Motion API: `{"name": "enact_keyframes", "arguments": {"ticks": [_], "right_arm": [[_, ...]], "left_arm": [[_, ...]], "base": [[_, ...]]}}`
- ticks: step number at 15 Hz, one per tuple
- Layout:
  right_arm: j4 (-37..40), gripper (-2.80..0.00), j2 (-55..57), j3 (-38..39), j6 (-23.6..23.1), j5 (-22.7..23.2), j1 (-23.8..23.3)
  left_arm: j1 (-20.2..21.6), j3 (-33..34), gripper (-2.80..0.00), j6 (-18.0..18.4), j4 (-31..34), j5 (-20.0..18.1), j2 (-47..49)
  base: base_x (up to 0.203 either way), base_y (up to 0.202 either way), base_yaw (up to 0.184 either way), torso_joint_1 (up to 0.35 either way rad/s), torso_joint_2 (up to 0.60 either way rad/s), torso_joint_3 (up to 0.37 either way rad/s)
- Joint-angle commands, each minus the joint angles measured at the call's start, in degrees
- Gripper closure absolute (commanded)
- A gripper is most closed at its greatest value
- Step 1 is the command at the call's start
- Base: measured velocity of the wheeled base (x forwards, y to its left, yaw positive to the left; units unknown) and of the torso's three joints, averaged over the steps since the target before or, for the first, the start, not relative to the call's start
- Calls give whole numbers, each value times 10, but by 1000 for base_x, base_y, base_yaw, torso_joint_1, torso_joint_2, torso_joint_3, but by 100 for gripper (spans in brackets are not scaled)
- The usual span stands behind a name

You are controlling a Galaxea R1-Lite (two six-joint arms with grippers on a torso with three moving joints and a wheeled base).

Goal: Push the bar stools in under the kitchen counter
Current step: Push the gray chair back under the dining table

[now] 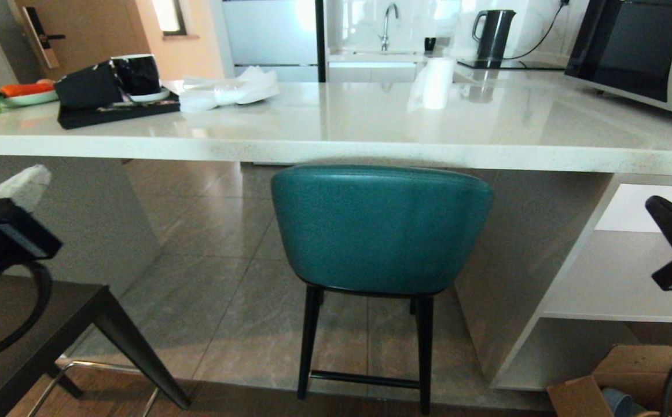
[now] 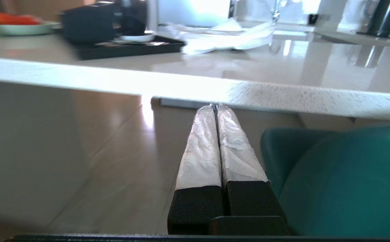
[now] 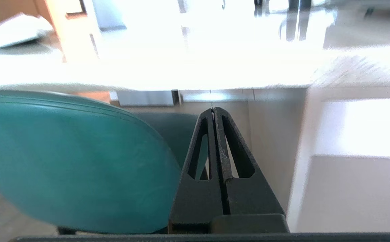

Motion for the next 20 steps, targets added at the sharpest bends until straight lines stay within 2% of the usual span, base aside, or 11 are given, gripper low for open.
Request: {"name": "enact_keyframes", "arguments": {"ticks": [1, 2, 5, 7, 8, 9, 11, 13, 15, 18, 20], "right_arm": [[81, 0, -136, 0, -4, 2, 1], [164, 0, -198, -12, -9, 5, 1], [499, 0, -386, -76, -18, 11, -2], [669, 0, -483, -119, -23, 14, -19], [718, 0, -519, -138, -32, 24, -43], [750, 0, -548, -151, -44, 44, -75], [797, 0, -586, -165, -66, 82, -93], [802, 0, -600, -135, -66, 88, -92], [802, 0, -628, -69, -66, 93, -91], [814, 0, -691, 30, -66, 108, -89], [771, 0, -691, 78, -59, 112, -89]], "left_arm": [[18, 0, 0, 0, 137, 2, -151], [36, -2, 0, 0, 200, 2, -199], [85, -3, 0, 0, 330, -13, -319], [96, -15, 0, 0, 425, -53, -391], [96, -22, 0, 0, 475, -90, -427], [96, -24, 0, 0, 514, -134, -462], [95, -19, 0, 0, 592, -206, -530], [99, -9, 0, 0, 676, -235, -595], [99, 41, 0, 0, 704, -231, -639], [99, 114, 0, 4, 706, -183, -642], [99, 140, 0, 1, 705, -179, -642]], "base": [[0, 0, 0, 0, 0, 0], [0, 0, 0, 0, 0, 0], [0, 0, 0, 0, 0, 0], [0, 0, 0, 0, 0, 0], [0, 0, 0, 0, 0, 0], [0, 0, 0, 0, 0, 0], [0, 0, 0, 0, 0, 0], [0, 0, 0, 0, 0, 0], [0, 0, 0, 0, 0, 0], [0, 0, 0, 0, 0, 0], [0, 0, 0, 0, 0, 0]]}}
